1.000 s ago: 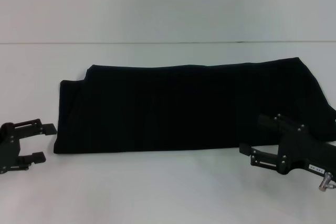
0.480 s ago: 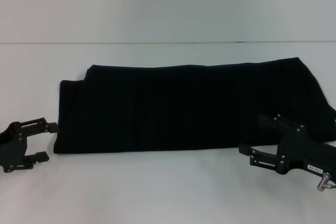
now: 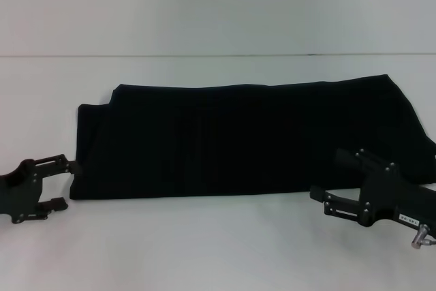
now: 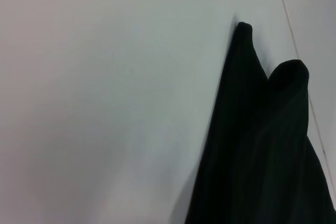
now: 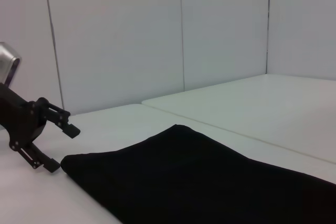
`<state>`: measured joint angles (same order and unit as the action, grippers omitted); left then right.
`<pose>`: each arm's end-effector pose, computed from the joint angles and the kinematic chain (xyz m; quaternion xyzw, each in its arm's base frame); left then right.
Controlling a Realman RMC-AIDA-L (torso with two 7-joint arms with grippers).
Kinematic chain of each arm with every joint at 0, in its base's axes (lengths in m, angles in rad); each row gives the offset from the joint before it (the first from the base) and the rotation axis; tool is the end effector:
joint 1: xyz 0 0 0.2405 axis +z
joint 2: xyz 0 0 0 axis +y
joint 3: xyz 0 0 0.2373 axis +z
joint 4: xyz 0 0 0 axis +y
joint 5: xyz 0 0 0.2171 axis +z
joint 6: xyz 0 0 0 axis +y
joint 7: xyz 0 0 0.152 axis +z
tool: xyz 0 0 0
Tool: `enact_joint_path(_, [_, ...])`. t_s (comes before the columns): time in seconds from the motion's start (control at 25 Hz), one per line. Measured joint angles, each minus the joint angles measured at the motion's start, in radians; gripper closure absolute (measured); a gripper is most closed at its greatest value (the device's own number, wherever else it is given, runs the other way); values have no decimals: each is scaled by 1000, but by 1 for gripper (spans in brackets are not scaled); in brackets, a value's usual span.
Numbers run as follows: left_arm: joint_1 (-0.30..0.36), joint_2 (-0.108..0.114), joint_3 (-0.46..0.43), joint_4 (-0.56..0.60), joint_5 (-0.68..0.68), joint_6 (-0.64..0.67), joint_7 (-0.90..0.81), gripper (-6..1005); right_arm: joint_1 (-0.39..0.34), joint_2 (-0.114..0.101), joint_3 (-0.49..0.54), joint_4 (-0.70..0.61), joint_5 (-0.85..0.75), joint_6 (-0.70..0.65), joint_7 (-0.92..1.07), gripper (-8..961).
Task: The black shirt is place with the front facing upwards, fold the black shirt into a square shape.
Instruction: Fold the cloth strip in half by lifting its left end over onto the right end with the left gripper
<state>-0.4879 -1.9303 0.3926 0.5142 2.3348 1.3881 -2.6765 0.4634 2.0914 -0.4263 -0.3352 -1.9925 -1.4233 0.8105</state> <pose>-0.3581 0.3161 0.0517 -0.5165 -0.8152 -0.2314 0.1229 0.2988 0.2985 -0.0330 -0.9137 0.1628 0.2635 0.2630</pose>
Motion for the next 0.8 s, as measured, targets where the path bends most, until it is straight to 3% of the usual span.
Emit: enact_joint_path(0.8, [-84, -18, 36, -51, 0, -93, 10, 138, 1, 1, -3, 3, 0, -6, 5, 17])
